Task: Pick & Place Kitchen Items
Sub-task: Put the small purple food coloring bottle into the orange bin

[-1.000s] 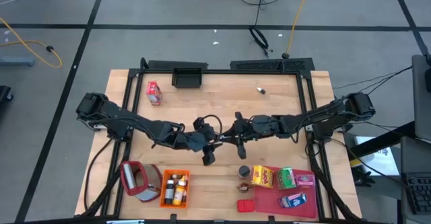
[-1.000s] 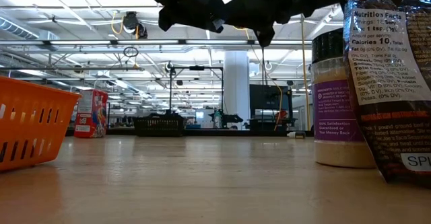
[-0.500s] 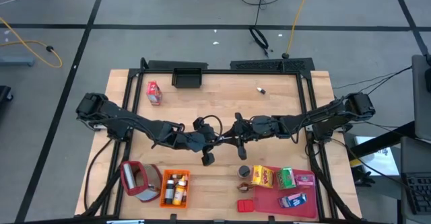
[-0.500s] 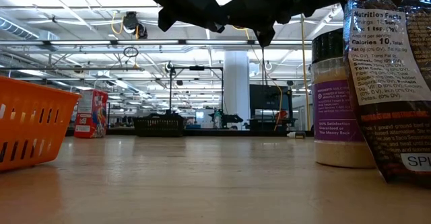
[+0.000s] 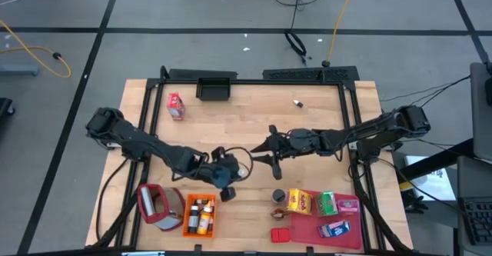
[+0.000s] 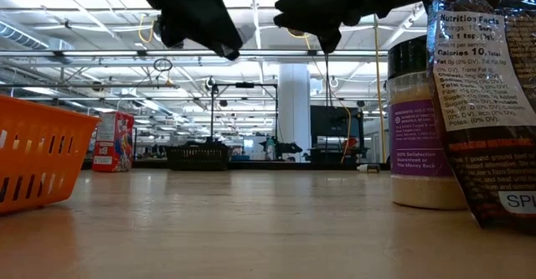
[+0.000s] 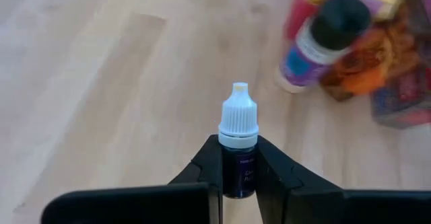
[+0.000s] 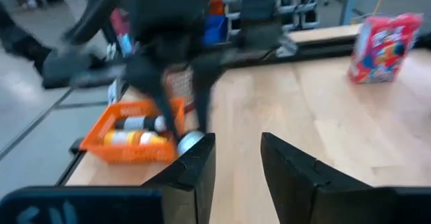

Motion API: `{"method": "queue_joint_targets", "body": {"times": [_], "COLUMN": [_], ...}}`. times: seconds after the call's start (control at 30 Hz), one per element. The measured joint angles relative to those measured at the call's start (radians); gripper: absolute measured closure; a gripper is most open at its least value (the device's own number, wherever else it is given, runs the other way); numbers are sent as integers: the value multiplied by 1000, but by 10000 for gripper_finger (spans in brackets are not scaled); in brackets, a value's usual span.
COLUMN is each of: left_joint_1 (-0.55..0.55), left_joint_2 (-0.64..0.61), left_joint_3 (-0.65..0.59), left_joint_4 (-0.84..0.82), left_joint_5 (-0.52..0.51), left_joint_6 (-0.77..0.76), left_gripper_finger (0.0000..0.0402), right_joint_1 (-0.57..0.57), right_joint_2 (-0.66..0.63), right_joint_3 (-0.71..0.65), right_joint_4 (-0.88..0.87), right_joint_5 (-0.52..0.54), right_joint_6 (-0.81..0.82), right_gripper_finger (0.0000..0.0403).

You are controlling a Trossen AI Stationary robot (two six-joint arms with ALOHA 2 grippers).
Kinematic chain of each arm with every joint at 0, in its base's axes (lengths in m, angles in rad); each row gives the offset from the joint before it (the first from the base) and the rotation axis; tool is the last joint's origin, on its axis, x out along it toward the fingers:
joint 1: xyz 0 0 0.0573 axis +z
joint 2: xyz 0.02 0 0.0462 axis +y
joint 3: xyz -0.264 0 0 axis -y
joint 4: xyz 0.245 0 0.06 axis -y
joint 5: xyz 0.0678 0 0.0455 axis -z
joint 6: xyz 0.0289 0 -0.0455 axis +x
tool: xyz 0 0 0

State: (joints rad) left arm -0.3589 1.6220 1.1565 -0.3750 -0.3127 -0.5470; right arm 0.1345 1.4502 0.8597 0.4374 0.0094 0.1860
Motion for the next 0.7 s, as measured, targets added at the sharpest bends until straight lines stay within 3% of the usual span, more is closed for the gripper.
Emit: {"method": "queue_joint_targets", "body": {"times": [0.17,0.7], "left_joint_1": [-35,-188], "left_joint_2": [-4,-6], "left_joint_3": [4,4], "left_joint_4": [-84,-397], "left_joint_5": [9,385], "left_joint_6": [-83,-499], "left_gripper_finger": [361,359], "right_joint_1": [2,2], "right_joint_2": [-3,-2], "right_joint_3": [-1,-1], "right_joint_4": [-18,-65], "right_joint_5": [-11,-10], "right_joint_6": [-18,-16], "right_gripper_finger": [292,291]}}
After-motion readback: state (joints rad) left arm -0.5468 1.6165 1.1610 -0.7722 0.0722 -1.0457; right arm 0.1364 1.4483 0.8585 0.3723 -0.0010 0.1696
